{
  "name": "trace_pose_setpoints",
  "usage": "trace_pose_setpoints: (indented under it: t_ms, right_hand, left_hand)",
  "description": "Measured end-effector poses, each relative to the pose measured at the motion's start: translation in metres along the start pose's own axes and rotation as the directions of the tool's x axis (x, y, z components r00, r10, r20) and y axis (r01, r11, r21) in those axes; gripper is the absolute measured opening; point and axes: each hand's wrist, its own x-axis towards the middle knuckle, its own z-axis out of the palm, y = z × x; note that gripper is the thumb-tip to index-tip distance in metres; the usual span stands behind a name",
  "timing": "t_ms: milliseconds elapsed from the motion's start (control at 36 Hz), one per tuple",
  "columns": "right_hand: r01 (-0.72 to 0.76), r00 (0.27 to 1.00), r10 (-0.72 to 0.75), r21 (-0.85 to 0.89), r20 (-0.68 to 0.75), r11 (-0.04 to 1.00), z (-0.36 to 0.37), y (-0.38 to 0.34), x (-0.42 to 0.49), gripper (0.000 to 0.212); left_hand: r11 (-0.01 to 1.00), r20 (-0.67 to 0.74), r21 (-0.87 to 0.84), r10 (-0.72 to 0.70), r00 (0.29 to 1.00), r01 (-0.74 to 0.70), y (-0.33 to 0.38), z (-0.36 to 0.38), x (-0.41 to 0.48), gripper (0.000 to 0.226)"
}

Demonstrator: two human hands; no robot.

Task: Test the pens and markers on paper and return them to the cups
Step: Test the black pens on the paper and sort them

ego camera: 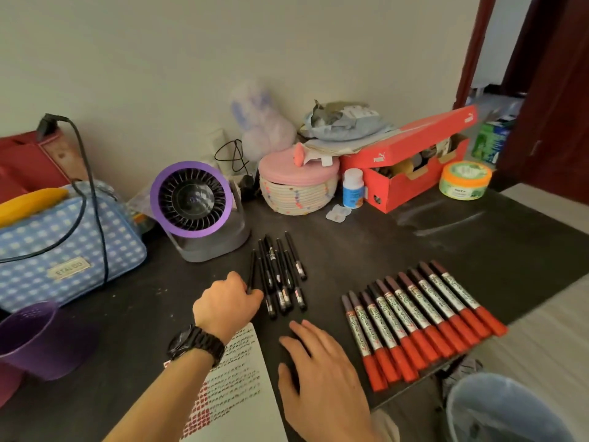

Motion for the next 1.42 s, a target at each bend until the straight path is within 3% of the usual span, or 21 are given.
trace_pose_setpoints:
  t_ms: [139,306,500,639,722,806,889,1000,1111,1194,1333,1417]
  right_hand:
    - [0.010,1.000,-0.011,-0.025,-0.021,1.000,0.003,0.003,-0.002,0.039]
    - [0.001,0.999,-0.001,0.000,-0.047,1.000,0.006,0.004,-0.002,0.039]
    - [-0.038,0.996,0.032,0.073,0.086,0.997,0.006,0.006,0.002,0.049]
    - [-0.048,0.996,0.042,0.068,0.080,0.997,0.002,0.008,0.003,0.054]
    - [-0.054,0.997,0.047,0.149,0.055,0.987,-0.007,0.007,0.003,0.055]
    - [-0.098,0.995,0.100,0.409,0.017,0.907,-0.021,0.000,-0.006,0.041]
    - [-0.128,0.992,0.082,0.658,0.100,0.742,-0.035,-0.016,-0.026,0.040]
    - [-0.202,0.978,0.060,0.835,0.200,0.512,-0.040,-0.039,-0.056,0.036]
    - [-0.267,0.964,0.118,0.848,0.240,0.458,-0.036,-0.056,-0.077,0.037]
    - [-0.318,0.948,0.112,0.869,0.298,0.380,-0.032,-0.069,-0.084,0.022]
    - [-0.339,0.940,0.089,0.859,0.331,0.384,-0.024,-0.079,-0.090,0.016]
    - [-0.381,0.923,0.110,0.844,0.368,0.377,-0.021,-0.081,-0.092,0.027]
  left_hand:
    - [0.998,-0.032,0.056,0.013,0.999,-0.012,-0.001,-0.007,-0.003,0.030]
    - [1.000,-0.030,-0.018,0.014,0.999,-0.015,-0.014,-0.015,-0.004,0.023]
    - [0.909,-0.121,-0.414,0.001,0.993,-0.052,-0.039,-0.022,-0.024,0.016]
    - [0.767,-0.148,-0.629,0.043,0.988,-0.128,-0.046,-0.028,-0.078,0.023]
    - [0.702,-0.139,-0.700,0.046,0.989,-0.131,-0.052,-0.028,-0.112,0.025]
    - [0.651,-0.128,-0.746,0.067,0.990,-0.141,-0.062,-0.023,-0.145,0.027]
    - [0.644,-0.143,-0.744,0.108,0.984,-0.179,-0.072,-0.017,-0.173,0.021]
    - [0.633,-0.131,-0.740,0.195,0.972,-0.227,-0.084,-0.007,-0.205,0.016]
    - [0.632,-0.166,-0.708,0.285,0.944,-0.316,-0.095,0.001,-0.226,0.027]
    - [0.648,-0.143,-0.686,0.326,0.935,-0.331,-0.101,0.004,-0.235,0.027]
    - [0.719,-0.107,-0.610,0.343,0.933,-0.334,-0.115,0.003,-0.243,0.041]
    - [0.791,-0.185,-0.470,0.345,0.920,-0.391,-0.119,0.004,-0.247,0.041]
